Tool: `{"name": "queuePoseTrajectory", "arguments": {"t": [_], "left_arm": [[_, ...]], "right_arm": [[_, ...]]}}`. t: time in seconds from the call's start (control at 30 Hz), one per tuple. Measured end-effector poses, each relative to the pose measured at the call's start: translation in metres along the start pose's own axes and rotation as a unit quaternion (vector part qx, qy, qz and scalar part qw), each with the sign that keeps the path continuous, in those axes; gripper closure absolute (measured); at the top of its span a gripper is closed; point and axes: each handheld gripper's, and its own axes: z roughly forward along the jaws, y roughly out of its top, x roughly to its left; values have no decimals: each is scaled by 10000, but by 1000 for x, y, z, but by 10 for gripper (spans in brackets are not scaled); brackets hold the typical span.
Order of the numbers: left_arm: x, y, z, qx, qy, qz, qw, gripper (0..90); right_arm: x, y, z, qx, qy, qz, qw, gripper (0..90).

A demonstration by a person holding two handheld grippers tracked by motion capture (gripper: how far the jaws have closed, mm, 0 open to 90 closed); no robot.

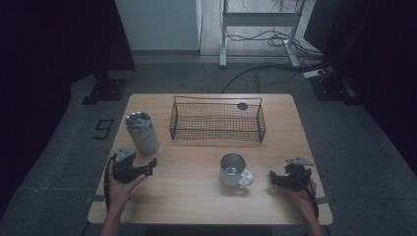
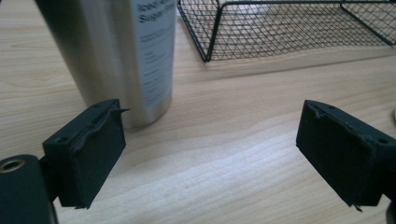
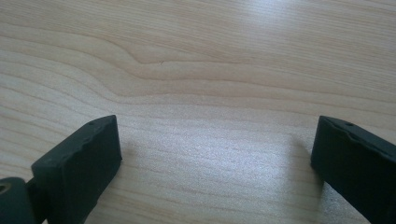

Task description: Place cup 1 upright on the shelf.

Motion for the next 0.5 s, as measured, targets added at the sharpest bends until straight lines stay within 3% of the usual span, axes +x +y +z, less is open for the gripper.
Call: {"name": "queuePoseTrajectory", "arguments": {"t": [0.5], "left_arm": [[16, 14, 9, 46, 149, -50, 9999, 63]], "right_arm": [[0, 0, 0, -2, -1, -4, 10000, 13]]}}
